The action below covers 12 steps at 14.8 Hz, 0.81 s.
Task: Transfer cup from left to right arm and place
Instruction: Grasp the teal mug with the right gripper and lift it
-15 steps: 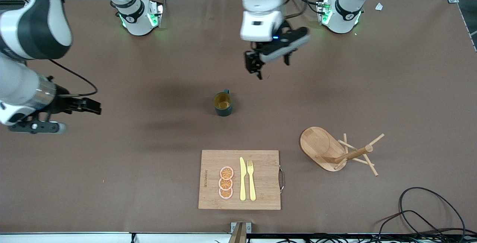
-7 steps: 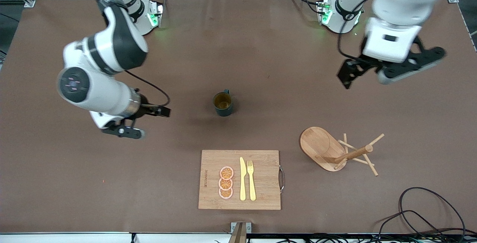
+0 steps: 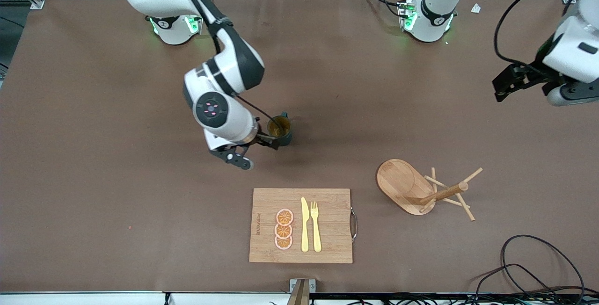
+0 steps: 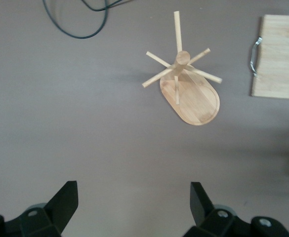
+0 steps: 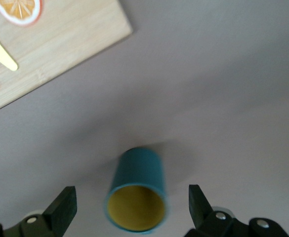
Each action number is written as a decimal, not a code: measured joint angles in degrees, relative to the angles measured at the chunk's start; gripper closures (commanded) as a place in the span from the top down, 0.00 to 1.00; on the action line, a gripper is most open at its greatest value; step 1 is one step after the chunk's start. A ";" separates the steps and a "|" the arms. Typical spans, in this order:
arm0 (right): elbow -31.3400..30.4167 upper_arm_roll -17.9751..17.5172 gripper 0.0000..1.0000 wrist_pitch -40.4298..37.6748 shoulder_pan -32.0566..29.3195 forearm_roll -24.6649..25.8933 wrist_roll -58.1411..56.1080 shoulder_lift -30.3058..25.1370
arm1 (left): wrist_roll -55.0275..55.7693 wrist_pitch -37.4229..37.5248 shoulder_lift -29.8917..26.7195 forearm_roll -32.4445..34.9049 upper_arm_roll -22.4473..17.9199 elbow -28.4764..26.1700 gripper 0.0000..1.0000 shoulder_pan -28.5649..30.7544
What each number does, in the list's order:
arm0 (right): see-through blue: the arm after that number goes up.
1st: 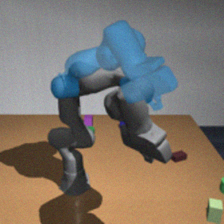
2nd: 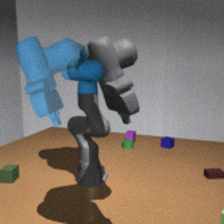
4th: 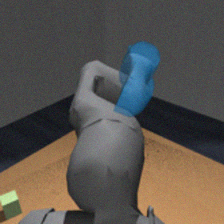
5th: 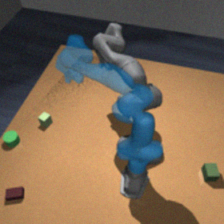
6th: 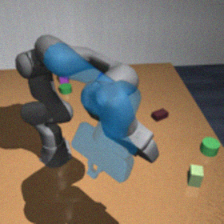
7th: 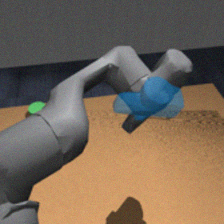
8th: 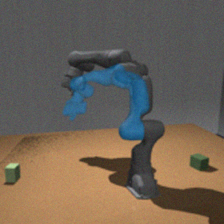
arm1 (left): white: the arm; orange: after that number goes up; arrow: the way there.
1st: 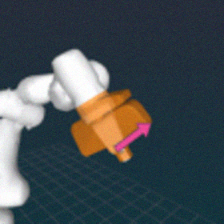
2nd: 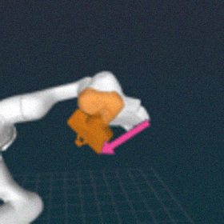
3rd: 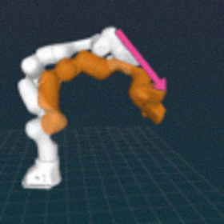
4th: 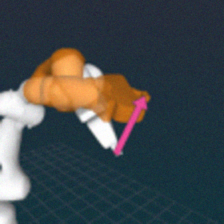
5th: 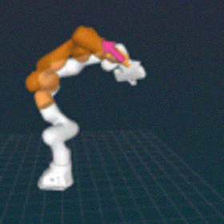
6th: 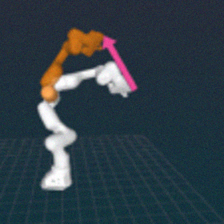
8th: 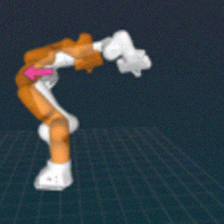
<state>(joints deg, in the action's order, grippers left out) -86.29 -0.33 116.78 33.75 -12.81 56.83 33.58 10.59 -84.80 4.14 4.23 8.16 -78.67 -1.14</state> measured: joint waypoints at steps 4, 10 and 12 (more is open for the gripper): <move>-1.76 0.03 1.00 4.84 3.15 -1.94 4.85 2.17 | -8.67 1.91 -4.45 -2.99 -3.83 -4.06 1.00 0.16; -2.12 0.03 0.40 7.82 5.44 -2.87 7.93 4.87 | -9.22 2.01 -10.15 -3.01 -2.09 -10.40 1.00 -2.60; -2.15 0.02 0.21 7.82 6.18 -2.91 8.01 5.47 | -9.08 1.98 -10.49 -3.01 -1.89 -11.05 1.00 -3.26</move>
<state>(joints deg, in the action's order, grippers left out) -88.44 -0.31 124.60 39.93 -15.71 64.84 39.05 1.51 -82.83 -6.35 1.21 6.27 -89.71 -4.40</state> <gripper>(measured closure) 0.330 0.000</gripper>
